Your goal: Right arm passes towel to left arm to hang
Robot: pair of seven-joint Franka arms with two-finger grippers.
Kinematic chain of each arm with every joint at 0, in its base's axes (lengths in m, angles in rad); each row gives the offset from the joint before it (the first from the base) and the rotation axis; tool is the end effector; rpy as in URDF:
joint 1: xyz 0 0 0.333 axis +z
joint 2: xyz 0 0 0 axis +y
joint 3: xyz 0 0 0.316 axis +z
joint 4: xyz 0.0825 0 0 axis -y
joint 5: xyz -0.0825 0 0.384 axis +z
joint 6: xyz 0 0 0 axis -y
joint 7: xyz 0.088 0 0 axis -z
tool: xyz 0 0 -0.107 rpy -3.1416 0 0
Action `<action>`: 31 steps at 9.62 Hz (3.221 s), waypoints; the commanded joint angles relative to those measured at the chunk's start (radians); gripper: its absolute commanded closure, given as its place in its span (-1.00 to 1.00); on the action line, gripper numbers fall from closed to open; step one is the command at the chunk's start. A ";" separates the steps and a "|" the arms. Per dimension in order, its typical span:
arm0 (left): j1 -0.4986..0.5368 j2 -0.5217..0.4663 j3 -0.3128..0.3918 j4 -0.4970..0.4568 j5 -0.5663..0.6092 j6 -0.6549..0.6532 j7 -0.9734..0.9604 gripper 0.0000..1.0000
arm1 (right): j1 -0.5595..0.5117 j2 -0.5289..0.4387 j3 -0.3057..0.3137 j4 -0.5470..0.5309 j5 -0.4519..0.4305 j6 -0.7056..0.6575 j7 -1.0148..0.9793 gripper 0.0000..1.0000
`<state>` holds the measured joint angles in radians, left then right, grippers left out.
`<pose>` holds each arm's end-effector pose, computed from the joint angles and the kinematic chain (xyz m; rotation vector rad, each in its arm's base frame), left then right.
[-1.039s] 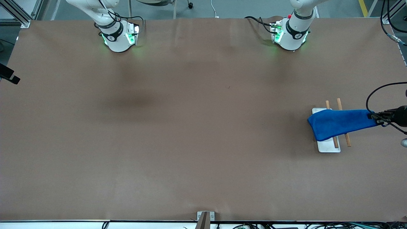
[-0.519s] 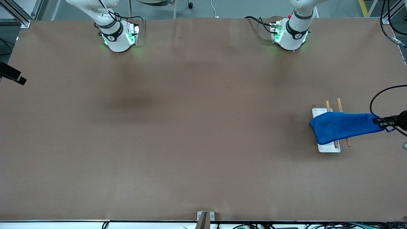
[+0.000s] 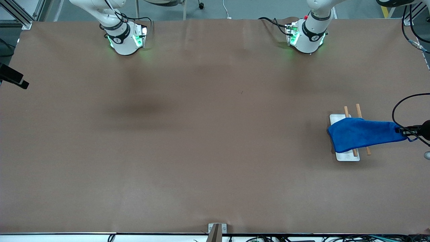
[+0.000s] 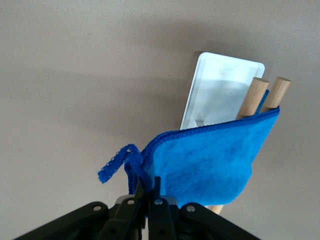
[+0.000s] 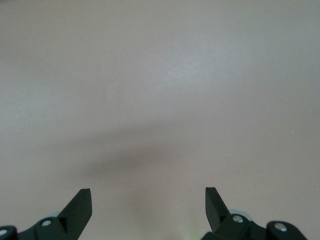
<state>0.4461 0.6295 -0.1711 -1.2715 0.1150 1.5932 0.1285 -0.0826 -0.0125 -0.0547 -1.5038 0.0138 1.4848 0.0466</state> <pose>0.6569 0.2250 0.3689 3.0494 0.2195 -0.4542 0.5372 -0.0729 0.6552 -3.1138 0.2853 0.0092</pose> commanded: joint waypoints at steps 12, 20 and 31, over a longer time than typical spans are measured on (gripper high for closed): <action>0.036 0.009 -0.019 0.014 0.035 0.097 0.132 -1.00 | -0.006 -0.007 -0.002 -0.001 -0.018 -0.027 -0.010 -1.00; 0.022 -0.406 -0.327 0.004 0.032 -0.126 -0.154 -1.00 | -0.006 -0.007 -0.002 -0.001 -0.021 -0.027 -0.016 -1.00; -0.351 -0.738 -0.059 -0.347 -0.098 -0.147 -0.221 -1.00 | -0.008 -0.007 -0.002 -0.001 -0.020 -0.027 -0.014 -1.00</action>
<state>0.1812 -0.0485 -0.3455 -1.4996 0.0396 1.4011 -0.1018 -0.0861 -0.0125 -0.0608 -1.5035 0.0118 1.4654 0.0419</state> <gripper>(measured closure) 0.000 0.000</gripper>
